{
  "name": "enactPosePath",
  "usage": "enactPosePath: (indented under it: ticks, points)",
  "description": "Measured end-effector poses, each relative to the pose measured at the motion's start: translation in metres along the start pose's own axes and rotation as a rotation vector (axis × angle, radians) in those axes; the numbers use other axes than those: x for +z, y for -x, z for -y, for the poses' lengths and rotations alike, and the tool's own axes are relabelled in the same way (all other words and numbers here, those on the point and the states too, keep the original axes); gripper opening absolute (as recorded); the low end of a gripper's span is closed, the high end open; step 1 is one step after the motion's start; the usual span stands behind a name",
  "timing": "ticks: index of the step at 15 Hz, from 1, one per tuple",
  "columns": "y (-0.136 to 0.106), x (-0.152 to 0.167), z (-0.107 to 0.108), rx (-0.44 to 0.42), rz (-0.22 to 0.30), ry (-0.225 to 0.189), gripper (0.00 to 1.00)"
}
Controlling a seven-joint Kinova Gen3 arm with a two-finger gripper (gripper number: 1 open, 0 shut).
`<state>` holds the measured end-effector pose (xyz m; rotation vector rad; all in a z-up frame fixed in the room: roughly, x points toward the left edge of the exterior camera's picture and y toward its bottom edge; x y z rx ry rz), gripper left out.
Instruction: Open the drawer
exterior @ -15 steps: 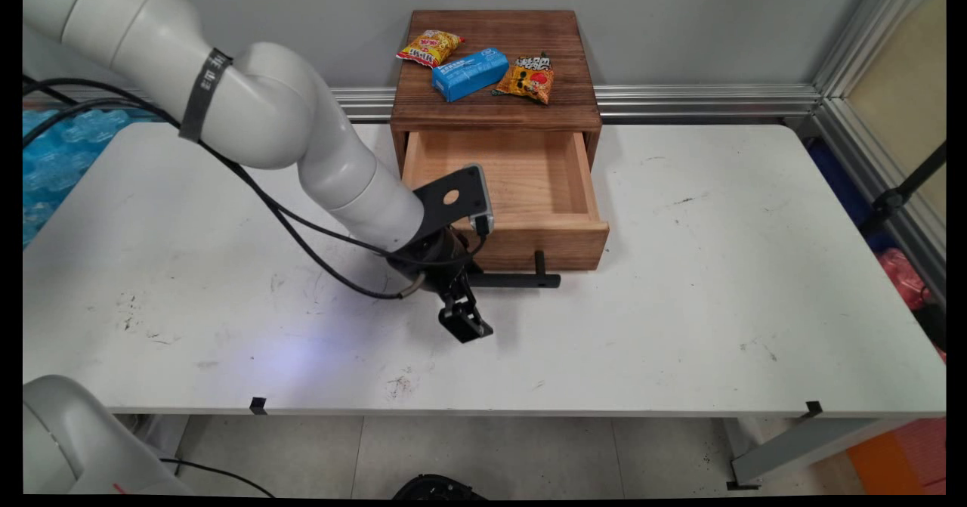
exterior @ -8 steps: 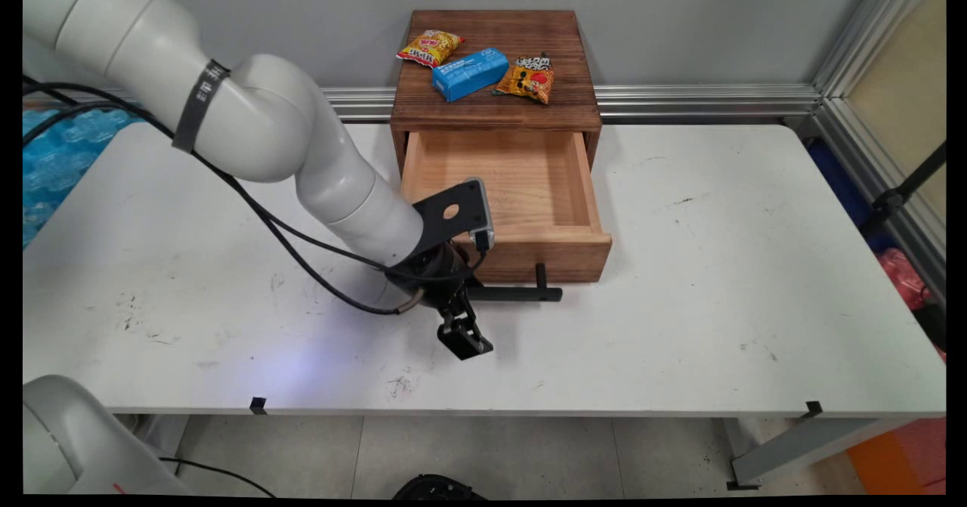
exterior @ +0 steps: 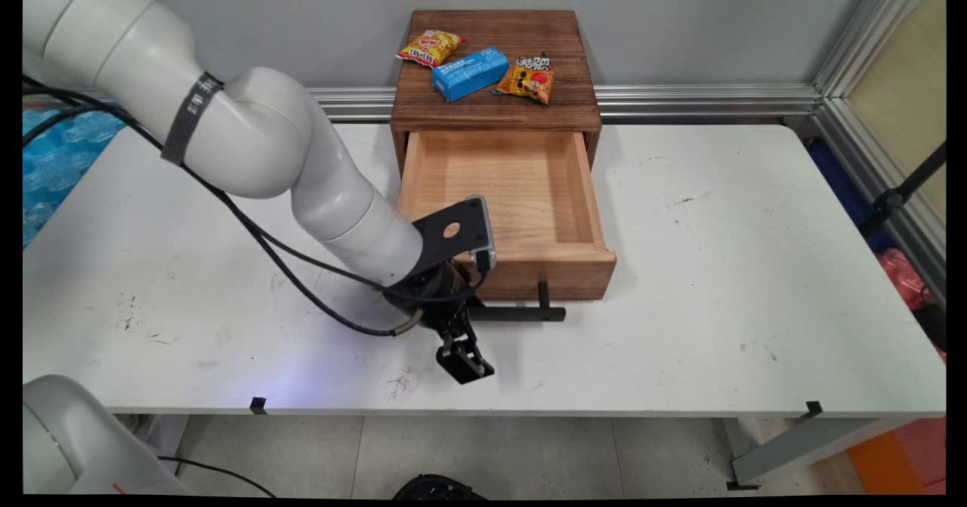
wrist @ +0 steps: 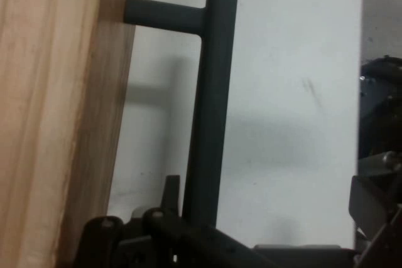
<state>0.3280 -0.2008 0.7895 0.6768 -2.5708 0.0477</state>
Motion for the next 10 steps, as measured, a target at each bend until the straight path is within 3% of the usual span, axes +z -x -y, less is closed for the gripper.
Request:
enactPosePath:
  ticks: [10]
  points:
    - [0.001,-0.001,-0.021,0.008,0.000,0.029,1.00]
